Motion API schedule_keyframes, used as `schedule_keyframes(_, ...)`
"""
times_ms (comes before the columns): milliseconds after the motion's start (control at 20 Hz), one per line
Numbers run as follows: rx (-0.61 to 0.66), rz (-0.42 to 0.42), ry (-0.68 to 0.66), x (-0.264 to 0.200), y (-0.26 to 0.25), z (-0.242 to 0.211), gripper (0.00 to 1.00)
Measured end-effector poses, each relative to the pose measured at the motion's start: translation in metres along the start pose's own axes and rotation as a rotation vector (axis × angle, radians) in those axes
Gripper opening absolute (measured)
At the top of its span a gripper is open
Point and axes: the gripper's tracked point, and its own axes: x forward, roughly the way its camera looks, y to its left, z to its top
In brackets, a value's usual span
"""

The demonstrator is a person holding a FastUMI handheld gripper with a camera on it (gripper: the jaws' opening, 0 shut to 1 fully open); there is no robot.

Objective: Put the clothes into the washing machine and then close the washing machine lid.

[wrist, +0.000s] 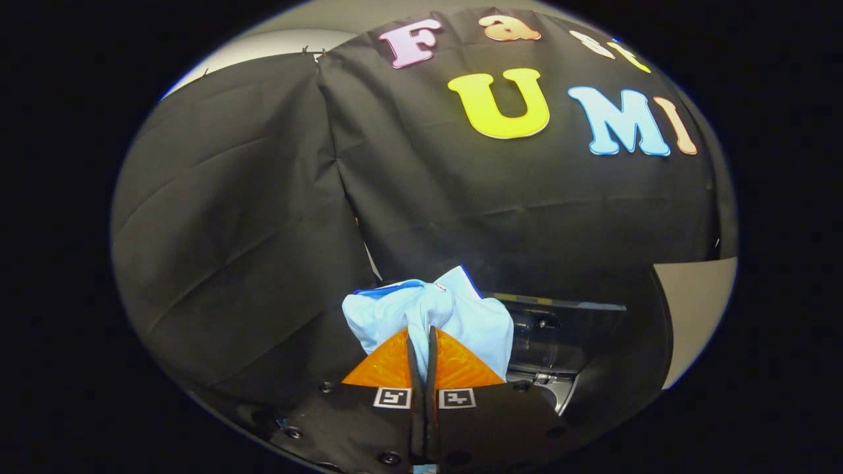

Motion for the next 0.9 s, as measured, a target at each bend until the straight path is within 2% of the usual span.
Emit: schedule_keyframes(900, 0.014, -0.099, 0.189, 0.074, -0.017, -0.097, 0.01)
